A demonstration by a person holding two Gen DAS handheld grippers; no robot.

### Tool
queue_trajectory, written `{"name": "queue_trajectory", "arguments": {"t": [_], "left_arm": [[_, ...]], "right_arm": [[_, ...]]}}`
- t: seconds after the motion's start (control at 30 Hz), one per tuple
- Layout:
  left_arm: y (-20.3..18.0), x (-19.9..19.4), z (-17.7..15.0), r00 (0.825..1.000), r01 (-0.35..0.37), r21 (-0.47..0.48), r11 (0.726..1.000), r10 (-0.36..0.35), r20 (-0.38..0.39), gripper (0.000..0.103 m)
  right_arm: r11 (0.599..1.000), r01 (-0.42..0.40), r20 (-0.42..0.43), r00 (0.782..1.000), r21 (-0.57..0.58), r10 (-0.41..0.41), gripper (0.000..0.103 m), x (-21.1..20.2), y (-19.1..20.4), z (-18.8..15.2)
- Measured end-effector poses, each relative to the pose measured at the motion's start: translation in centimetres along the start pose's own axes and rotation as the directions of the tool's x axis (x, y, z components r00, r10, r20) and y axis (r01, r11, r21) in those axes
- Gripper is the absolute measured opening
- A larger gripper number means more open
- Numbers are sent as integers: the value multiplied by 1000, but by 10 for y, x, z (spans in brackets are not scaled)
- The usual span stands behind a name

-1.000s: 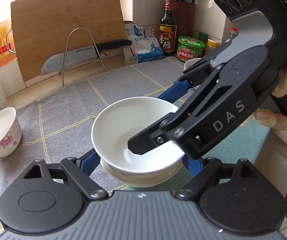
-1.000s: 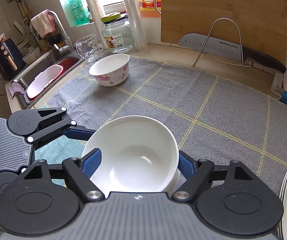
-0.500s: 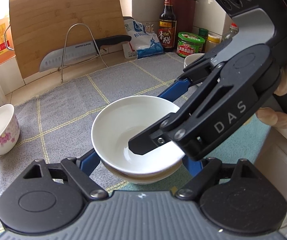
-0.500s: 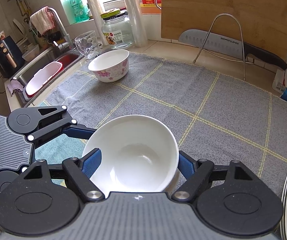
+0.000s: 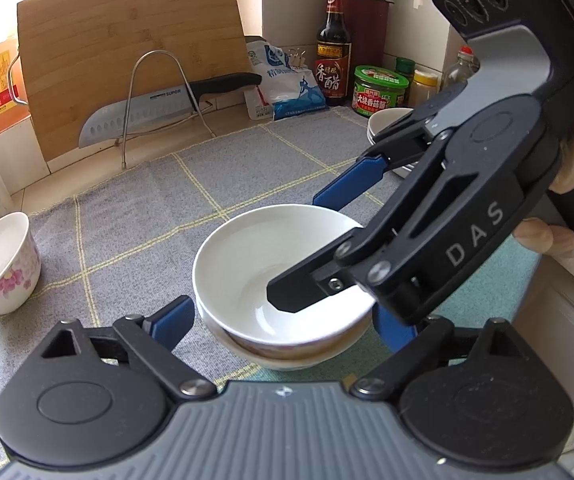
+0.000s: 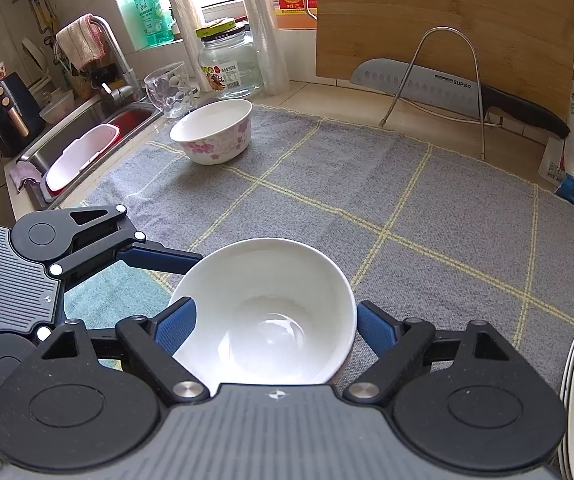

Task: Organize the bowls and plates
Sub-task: 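Lower the pink-flower bowl into the plain white bowl and open both tools, then move both tools to the pink-flower bowl near the sink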

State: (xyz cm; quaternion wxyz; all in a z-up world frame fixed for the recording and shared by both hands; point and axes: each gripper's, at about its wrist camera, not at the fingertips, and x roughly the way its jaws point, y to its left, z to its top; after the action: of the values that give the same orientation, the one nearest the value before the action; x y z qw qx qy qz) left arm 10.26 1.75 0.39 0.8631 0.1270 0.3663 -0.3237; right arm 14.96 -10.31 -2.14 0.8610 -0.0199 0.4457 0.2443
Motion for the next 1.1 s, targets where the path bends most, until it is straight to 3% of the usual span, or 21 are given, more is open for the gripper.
{"name": "queue_trajectory", "arguments": {"t": [0.47,0.63,0.87,1.1], "left_arm": [[5,-16,-12,999,50,18,999,-50,-15,96],[5,-18,-13,999,33,7,999,-33,-15,96],[-1,-24,-10,998,-67,-76,995,66,-8,96],[-6,-35,-8,983,-185,-133,974,184,-17,96]], "right_arm": [[986,131,53,989,101,-137,98,-18,3,-38],[983,137,73,987,119,-147,101,-24,2,-43],[997,72,90,993,17,-73,103,-33,0,-31],[996,11,101,995,-85,-2,103,-36,-5,-5]]}}
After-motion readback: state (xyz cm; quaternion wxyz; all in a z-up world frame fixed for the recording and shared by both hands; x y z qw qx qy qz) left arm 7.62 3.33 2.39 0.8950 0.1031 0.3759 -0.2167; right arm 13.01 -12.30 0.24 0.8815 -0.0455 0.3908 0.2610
